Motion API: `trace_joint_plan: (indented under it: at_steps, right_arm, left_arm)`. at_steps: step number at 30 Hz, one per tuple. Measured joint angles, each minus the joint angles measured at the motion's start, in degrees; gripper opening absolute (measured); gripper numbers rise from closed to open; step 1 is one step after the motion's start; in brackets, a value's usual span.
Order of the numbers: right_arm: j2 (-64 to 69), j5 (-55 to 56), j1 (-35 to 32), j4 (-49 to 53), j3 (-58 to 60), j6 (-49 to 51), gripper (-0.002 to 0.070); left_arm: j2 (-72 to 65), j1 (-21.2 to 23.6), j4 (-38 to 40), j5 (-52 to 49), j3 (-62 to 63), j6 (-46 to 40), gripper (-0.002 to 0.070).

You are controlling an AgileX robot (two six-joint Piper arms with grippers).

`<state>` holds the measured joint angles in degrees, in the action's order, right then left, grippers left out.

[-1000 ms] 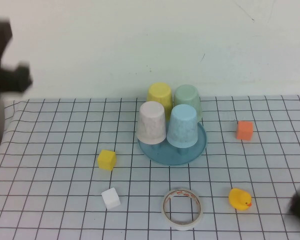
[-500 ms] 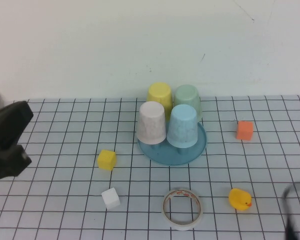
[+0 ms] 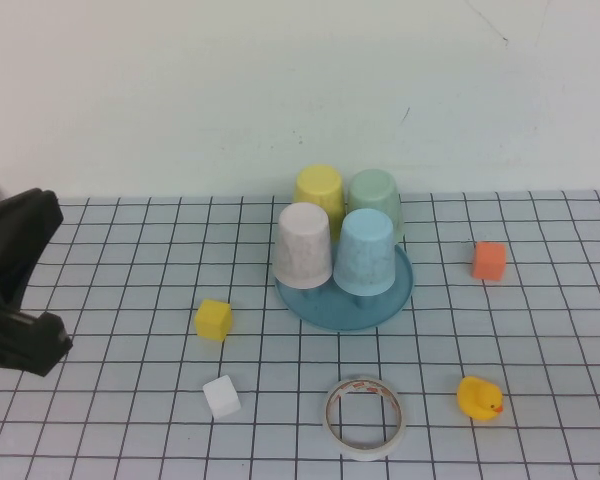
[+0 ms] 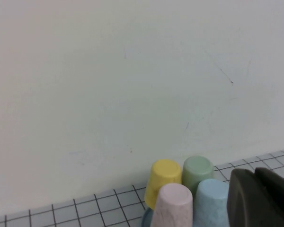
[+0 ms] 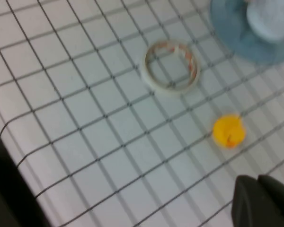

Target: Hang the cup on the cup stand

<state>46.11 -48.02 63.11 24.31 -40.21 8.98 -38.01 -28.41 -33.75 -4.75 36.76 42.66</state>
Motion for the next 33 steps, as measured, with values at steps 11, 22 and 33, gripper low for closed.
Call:
trace_joint_plan:
  at_steps: [11, 22, 33]
  right_arm:
    - [-1.05, -0.56, 0.0, 0.58, 11.91, 10.02, -0.0001]
    - [-1.05, -1.95, 0.0, 0.8, 12.53, 10.02, -0.0001]
    - [-1.05, -2.5, 0.0, 0.8, 12.53, 10.02, -0.0001]
  left_arm:
    - [0.0, 0.0, -2.97, 0.22, 0.0, -0.2, -0.0001]
    - [3.84, 0.0, -3.5, 0.11, 0.0, -0.2, -0.0001]
    - [15.17, 5.91, -9.28, -0.64, 0.0, -1.49, -0.0001]
